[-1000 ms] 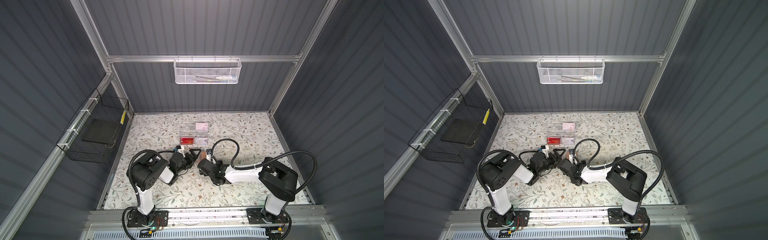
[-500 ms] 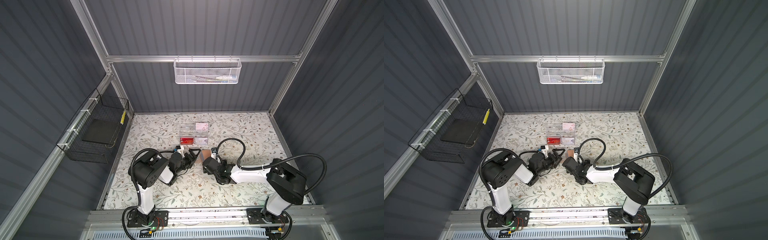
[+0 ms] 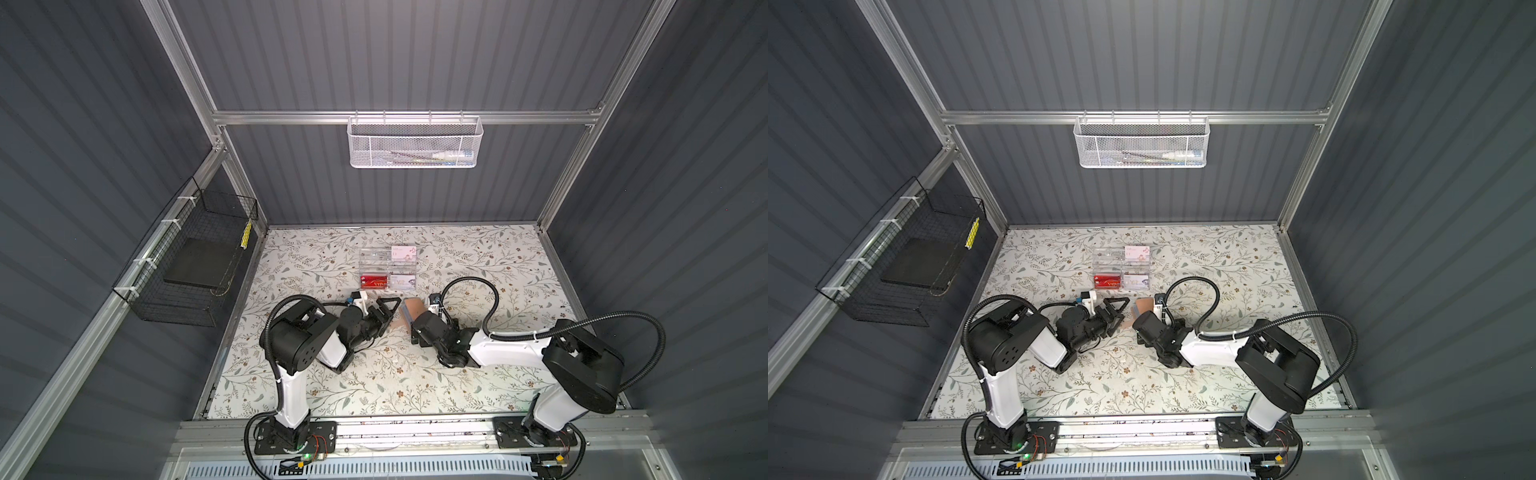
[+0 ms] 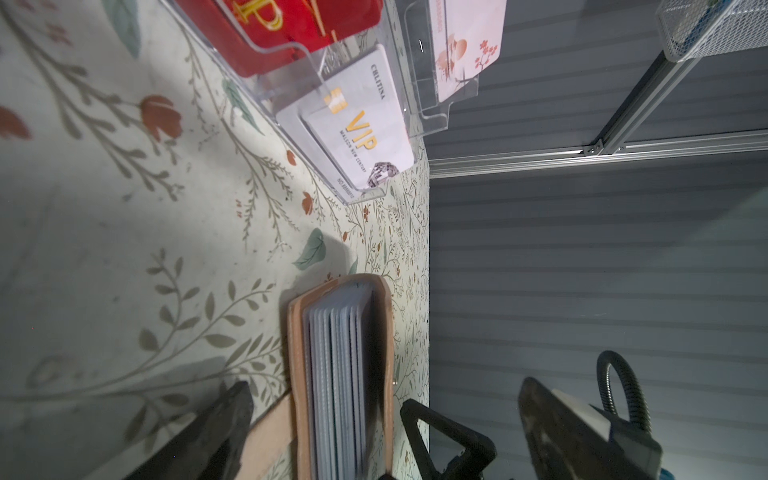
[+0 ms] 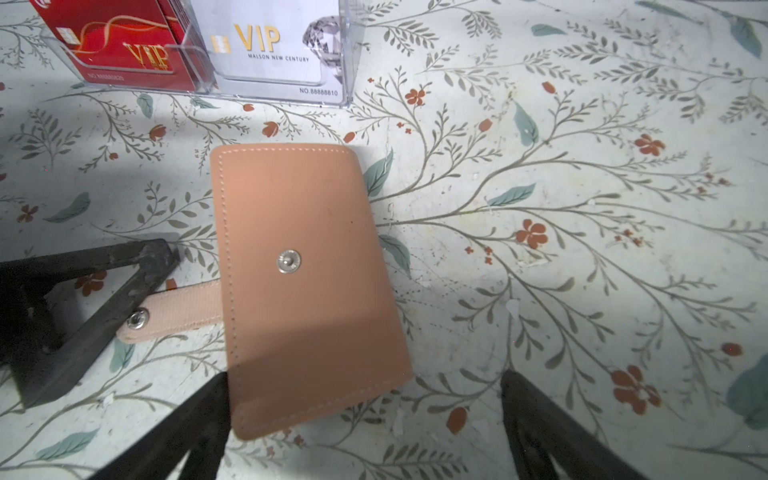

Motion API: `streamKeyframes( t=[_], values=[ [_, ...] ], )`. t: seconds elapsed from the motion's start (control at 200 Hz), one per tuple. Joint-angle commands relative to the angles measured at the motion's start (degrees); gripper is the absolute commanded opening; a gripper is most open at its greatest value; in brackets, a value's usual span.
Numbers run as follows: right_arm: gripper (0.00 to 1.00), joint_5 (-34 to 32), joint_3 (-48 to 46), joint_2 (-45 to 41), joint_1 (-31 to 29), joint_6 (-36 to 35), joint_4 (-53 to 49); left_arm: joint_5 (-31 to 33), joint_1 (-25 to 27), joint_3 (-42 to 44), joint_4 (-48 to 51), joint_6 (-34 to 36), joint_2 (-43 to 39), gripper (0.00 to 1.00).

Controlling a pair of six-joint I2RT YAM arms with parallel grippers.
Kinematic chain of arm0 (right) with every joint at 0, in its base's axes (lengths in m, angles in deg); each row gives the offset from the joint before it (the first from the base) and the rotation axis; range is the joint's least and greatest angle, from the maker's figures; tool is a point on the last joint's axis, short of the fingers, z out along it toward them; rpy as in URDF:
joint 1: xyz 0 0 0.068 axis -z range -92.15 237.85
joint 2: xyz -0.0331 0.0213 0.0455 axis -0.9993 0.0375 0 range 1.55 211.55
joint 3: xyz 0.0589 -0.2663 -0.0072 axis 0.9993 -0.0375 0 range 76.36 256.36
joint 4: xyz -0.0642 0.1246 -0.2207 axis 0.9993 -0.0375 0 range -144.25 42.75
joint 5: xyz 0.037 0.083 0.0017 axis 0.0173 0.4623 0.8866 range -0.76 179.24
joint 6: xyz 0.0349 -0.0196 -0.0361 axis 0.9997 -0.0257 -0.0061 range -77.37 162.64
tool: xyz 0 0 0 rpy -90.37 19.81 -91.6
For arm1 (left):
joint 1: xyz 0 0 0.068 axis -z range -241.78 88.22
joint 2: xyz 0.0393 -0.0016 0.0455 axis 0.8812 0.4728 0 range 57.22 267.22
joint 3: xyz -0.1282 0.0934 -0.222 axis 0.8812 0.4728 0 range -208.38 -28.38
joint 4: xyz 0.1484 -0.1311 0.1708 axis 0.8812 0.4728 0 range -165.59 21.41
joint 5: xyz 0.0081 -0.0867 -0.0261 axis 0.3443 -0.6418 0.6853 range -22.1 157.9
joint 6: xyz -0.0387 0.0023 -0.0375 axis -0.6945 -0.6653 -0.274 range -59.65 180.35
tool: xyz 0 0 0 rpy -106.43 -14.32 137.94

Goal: Take the credit cards out of the card holder

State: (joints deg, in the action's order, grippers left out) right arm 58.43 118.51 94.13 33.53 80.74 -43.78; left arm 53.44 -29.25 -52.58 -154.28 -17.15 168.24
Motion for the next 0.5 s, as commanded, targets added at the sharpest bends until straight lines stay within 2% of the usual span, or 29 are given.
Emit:
streamKeyframes(
  t=[0.0,0.145,0.3,0.49],
  values=[
    [0.99,0.00,-0.84,-0.95,0.79,-0.81,0.15,2.10,-0.85,2.94,13.59,2.63,5.49,1.00],
    [0.99,0.20,-0.96,-1.23,1.31,-0.96,0.21,1.64,-0.94,2.97,12.49,2.85,5.25,1.00],
    [0.99,0.57,-1.68,-2.12,2.25,-1.19,0.47,1.98,-0.90,2.34,17.12,4.42,2.03,1.00],
    [0.99,0.97,-2.27,-3.66,3.33,-1.80,0.55,1.85,-0.89,2.11,17.53,4.51,1.49,1.00]
  ],
)
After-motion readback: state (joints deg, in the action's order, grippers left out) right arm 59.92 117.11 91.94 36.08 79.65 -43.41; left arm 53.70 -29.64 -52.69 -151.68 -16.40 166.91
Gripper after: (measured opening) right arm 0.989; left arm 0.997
